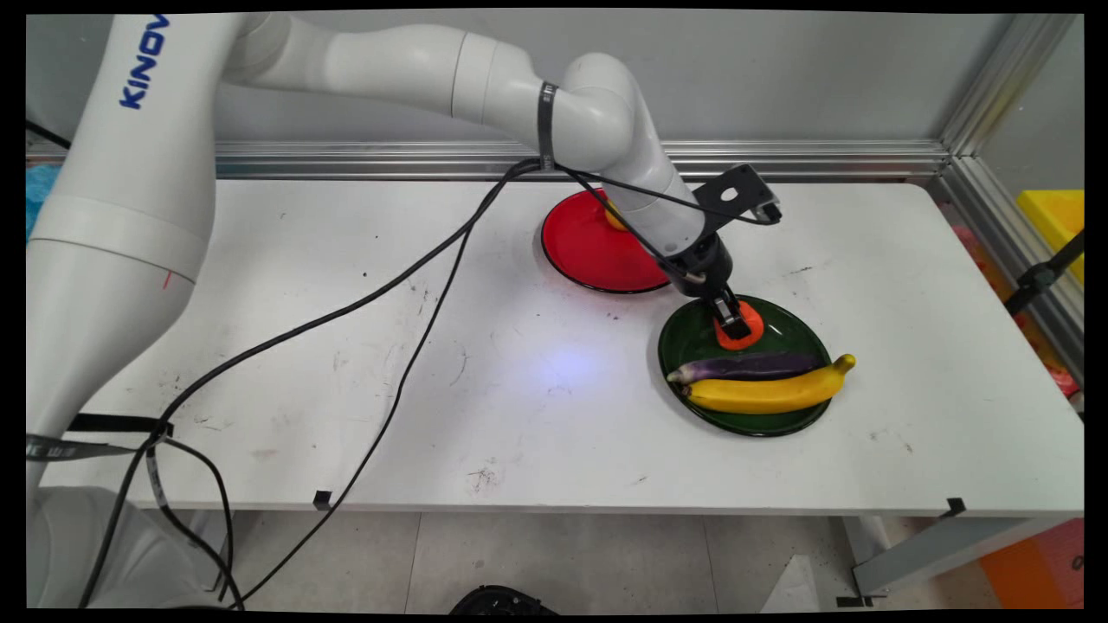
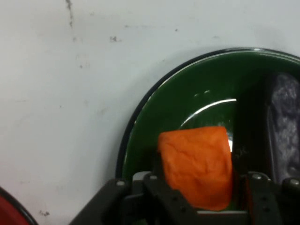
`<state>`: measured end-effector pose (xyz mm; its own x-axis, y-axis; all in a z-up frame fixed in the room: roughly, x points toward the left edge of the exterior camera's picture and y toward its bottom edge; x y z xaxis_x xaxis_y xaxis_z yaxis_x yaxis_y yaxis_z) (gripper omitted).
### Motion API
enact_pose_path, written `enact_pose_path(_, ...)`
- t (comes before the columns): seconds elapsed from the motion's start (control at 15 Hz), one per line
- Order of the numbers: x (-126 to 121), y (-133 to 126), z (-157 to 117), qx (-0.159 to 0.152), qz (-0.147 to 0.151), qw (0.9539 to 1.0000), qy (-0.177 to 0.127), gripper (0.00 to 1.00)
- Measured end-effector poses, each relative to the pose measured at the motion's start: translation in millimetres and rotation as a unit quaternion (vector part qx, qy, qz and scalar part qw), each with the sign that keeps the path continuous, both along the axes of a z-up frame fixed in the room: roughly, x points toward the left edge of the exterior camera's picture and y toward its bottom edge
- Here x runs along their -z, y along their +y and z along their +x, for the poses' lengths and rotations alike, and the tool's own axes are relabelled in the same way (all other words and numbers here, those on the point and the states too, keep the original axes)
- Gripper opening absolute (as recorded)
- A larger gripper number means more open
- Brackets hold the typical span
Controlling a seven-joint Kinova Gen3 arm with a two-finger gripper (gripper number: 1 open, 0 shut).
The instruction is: Place the picked object on the table
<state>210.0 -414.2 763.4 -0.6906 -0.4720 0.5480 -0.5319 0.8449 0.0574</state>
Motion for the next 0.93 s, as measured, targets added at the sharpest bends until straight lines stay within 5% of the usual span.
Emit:
enact_pose_path(0.4,-7.2,-1.2,-4.1,0.016,-0.004,0.9999,0.001,0.00)
enact_pose_path(0.93,-66.4,13.8,19.8,0.041,-0.022,0.9989,-0.006,0.00)
